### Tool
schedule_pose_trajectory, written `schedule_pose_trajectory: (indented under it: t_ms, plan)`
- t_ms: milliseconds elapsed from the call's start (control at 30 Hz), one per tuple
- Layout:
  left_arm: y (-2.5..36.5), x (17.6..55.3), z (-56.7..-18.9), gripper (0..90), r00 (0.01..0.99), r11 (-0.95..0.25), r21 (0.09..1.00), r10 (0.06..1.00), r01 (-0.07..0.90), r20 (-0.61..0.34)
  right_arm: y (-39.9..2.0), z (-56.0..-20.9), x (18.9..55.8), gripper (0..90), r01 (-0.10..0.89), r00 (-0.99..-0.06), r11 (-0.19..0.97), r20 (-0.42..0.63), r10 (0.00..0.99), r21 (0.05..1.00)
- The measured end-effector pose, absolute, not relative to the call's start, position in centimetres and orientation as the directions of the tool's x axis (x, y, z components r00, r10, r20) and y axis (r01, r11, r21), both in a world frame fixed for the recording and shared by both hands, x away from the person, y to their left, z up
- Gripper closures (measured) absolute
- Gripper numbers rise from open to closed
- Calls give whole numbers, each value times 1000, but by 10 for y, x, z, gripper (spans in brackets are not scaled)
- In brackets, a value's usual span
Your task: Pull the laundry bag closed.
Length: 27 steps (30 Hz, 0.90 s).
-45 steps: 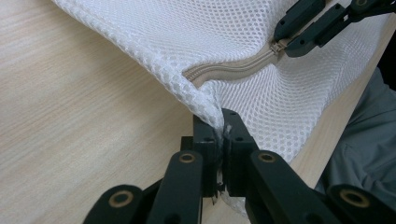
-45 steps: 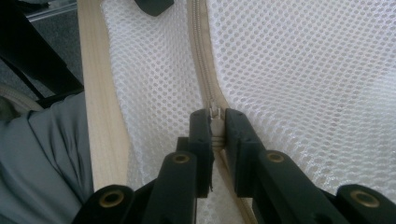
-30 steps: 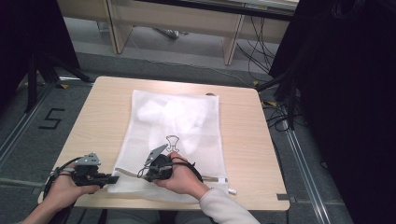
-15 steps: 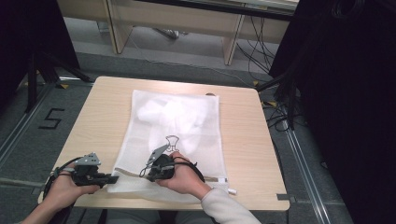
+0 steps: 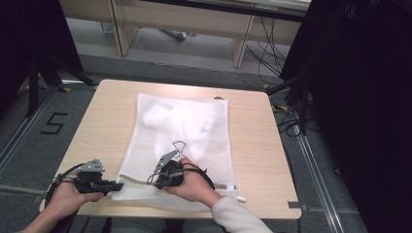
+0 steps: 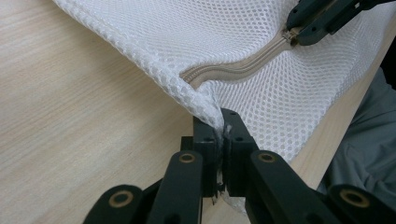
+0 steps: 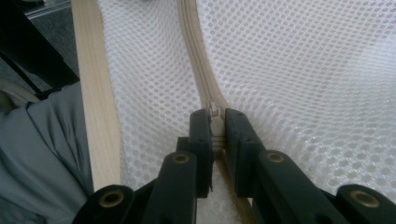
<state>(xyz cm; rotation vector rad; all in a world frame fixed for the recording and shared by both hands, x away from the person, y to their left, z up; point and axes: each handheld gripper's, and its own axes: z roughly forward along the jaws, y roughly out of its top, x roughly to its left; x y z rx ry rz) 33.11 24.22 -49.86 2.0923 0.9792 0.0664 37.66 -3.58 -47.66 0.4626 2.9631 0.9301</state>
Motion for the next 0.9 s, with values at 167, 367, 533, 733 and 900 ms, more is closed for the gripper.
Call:
schedule_pose_trajectory:
  t_ms: [167,367,533,733,900]
  plan:
    - [242,331,-499,855,699,-373,690,663,620,-270,-38,-476,376,824,292,-952,779,91,292,554]
    - [242,331,-499,855,699,-372,690,661,621,-273,-39,-475,377,824,282,-955,779,85,285,559]
    - [242,331,-499,855,698,-374,689,664,620,-268,-40,-475,377,824,282,-955,782,84,285,556]
    - [242,331,-499,856,698,-373,689,663,621,-271,-43,-476,377,824,288,-953,782,87,290,552]
    - [242,331,-499,856,696,-371,689,664,622,-271,-46,-474,378,824,286,-953,780,84,290,556]
